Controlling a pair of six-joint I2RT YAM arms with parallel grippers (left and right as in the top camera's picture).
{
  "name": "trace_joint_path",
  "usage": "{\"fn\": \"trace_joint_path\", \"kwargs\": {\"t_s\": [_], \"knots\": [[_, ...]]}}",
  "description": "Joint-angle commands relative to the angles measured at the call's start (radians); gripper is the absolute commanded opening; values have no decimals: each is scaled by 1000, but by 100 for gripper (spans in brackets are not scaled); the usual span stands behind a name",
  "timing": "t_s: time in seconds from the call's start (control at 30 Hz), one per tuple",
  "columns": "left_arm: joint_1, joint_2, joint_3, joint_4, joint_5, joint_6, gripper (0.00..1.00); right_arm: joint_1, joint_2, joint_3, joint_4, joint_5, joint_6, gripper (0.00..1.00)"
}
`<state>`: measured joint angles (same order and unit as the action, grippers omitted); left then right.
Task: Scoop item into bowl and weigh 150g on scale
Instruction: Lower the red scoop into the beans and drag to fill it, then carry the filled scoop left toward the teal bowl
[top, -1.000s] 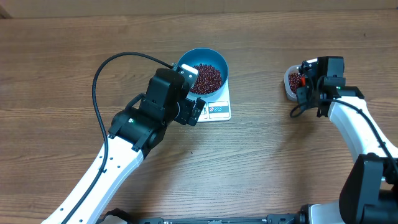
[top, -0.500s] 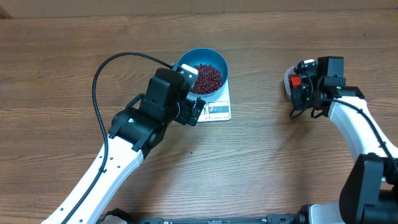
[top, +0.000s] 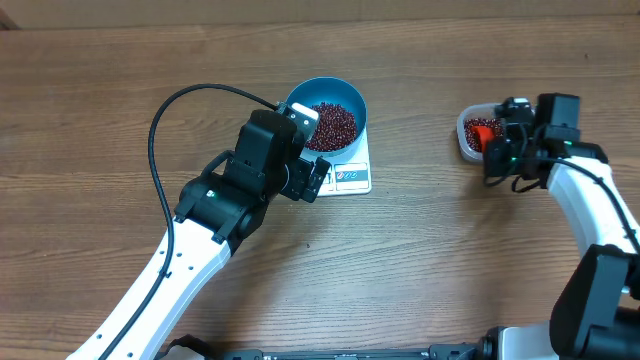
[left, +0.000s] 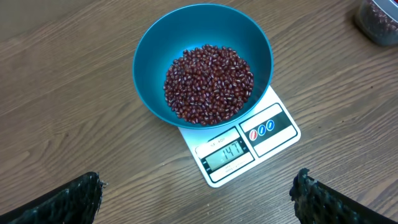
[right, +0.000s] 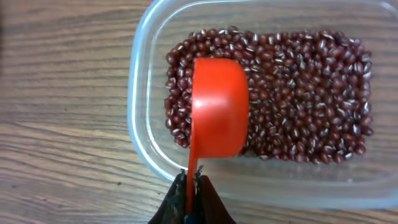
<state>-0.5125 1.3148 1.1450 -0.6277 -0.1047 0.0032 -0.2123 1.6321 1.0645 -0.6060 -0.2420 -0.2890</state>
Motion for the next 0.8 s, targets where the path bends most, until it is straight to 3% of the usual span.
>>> {"fn": "trace_joint_path", "kwargs": {"t_s": [0.0,0.37,0.77], "knots": [[2,-19,2,3,9,8,99,-59,6,-6,-1,-183,13,4],[2,-19,2,3,9,8,99,-231,6,-5,-1,-475,13,4],[2,-19,2,3,9,8,99,-307,6,-3,-1,-712,13,4]]}}
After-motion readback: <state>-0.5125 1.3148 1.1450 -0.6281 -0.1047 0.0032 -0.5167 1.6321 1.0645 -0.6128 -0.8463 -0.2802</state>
